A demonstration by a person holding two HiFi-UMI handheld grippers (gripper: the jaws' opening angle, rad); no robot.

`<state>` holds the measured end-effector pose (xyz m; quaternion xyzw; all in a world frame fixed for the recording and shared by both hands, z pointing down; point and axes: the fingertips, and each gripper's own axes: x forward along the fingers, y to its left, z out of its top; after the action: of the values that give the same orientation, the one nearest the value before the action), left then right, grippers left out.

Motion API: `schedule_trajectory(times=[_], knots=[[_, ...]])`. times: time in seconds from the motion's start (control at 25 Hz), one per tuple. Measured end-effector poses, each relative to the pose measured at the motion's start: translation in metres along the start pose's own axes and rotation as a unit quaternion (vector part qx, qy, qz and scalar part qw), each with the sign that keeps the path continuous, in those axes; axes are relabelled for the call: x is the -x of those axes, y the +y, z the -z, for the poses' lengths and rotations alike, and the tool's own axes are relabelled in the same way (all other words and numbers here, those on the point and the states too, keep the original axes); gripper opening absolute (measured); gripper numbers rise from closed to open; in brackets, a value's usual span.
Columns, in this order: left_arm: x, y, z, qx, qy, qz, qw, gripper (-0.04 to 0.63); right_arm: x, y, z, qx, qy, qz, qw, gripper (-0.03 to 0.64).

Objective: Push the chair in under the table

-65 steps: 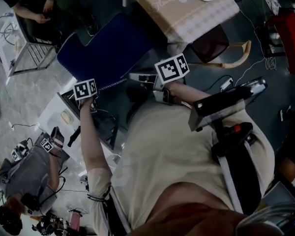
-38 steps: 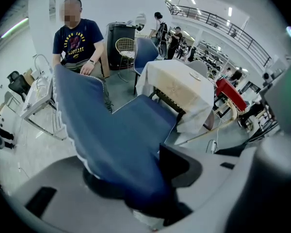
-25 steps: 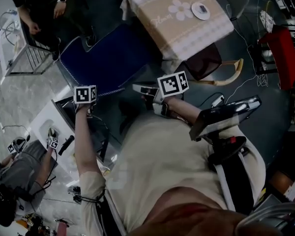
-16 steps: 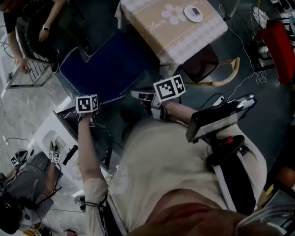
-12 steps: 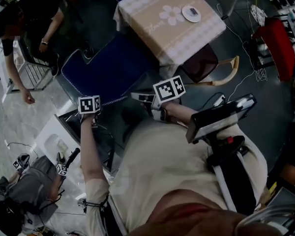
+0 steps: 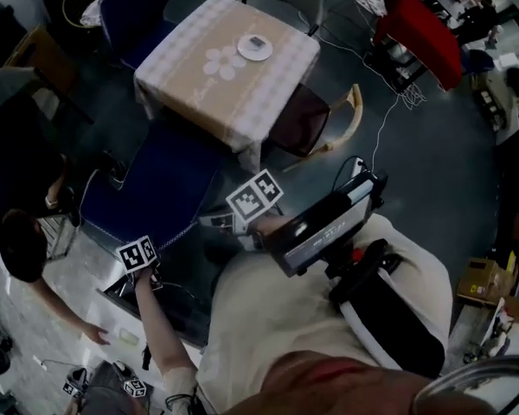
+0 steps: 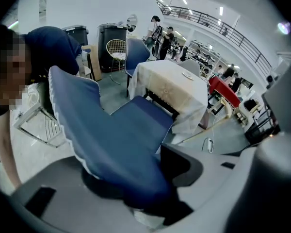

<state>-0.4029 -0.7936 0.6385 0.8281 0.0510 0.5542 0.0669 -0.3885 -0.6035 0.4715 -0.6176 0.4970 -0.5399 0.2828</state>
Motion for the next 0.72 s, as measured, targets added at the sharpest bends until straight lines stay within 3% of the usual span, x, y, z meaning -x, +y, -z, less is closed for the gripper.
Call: schedule_trajectory(times=[0.12,0.32,0.56,0.72], knots=[[-0.004,0.003,0.002,0.005,0.004,0.0,1.0,0.215,0.002,-0.006,0.006,0.003,-0.009,0.011,1.0,0.012],[-0.012,0.001,-0.009,0.003,0.011,-0.001,0.9999,0.218,0.006,-0.017,0.014,-0.043,-0.027,0.018,0.999,0.012],[-0.018,0.004,-0.006,0.004,0.006,0.001,1.0,0.216,0.003,-0.016,0.014,0.003,0.0,0.021,1.0,0.012],[-0.03,-0.004,-0.012,0.004,0.003,0.008,1.0,0.218,0.017,-0.028,0.005,-0.005,-0.007,0.026,1.0,0.012]])
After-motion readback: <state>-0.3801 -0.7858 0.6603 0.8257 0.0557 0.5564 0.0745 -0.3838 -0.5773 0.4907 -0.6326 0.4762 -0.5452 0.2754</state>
